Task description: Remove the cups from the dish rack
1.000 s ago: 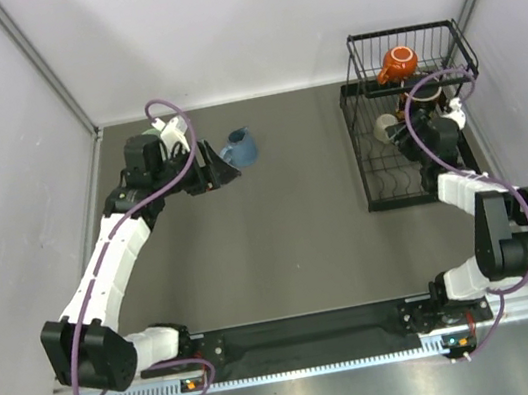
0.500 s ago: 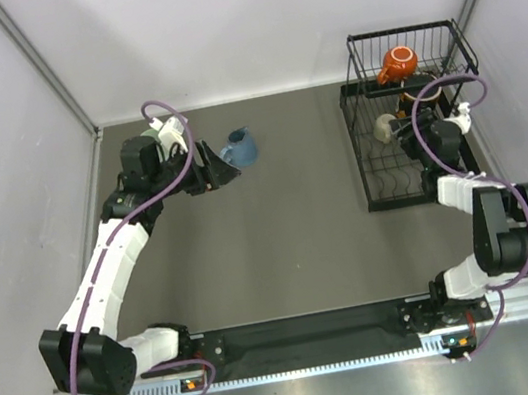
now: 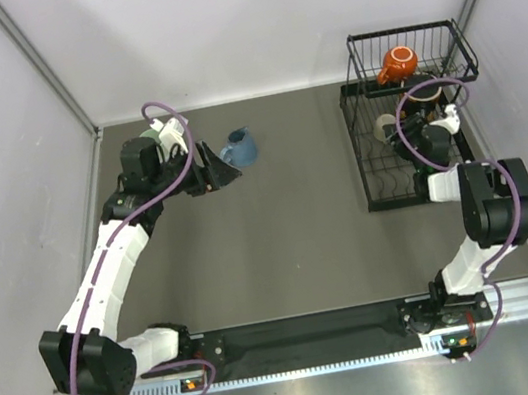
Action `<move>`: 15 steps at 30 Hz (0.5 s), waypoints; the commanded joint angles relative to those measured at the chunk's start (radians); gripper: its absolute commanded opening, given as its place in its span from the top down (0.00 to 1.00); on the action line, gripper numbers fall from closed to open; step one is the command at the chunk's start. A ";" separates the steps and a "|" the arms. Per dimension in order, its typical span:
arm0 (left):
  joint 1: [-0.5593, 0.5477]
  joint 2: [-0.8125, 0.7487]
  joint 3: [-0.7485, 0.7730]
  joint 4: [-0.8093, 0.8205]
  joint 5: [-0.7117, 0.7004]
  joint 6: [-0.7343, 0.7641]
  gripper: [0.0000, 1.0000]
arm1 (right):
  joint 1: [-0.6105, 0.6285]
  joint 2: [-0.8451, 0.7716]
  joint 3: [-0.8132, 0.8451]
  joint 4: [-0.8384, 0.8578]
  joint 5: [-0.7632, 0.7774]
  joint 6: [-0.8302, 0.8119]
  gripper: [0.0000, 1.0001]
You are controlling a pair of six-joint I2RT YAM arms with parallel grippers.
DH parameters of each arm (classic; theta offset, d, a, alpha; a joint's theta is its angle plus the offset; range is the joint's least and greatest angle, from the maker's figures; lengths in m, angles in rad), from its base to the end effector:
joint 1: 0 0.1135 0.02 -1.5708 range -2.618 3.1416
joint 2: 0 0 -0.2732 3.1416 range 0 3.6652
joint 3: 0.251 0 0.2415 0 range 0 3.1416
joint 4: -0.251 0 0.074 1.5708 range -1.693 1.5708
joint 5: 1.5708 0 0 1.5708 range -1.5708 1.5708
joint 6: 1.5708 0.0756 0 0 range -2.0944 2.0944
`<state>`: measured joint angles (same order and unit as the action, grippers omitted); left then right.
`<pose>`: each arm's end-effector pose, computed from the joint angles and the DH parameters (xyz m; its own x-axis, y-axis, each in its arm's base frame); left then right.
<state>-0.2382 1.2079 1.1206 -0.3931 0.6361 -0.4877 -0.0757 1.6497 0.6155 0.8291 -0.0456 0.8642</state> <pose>0.2623 -0.1099 0.3460 -0.7256 -0.2117 -0.6548 0.4095 0.6318 -0.6581 0.3583 -0.0237 0.1850 -0.1082 0.7702 -0.6286 0.1746 0.6372 0.7507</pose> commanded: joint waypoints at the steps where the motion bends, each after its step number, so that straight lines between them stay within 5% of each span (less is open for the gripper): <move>1: -0.003 -0.030 -0.004 0.068 0.022 -0.002 0.26 | 0.034 0.030 0.009 0.081 0.026 -0.010 0.50; 15: -0.003 -0.036 -0.002 0.063 0.025 -0.002 0.26 | 0.063 0.058 -0.010 0.079 0.142 -0.079 0.52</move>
<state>-0.2382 1.2060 1.1198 -0.3885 0.6392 -0.4927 -0.0200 1.7061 0.5888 0.8890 0.0586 0.8364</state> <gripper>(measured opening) 0.743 0.487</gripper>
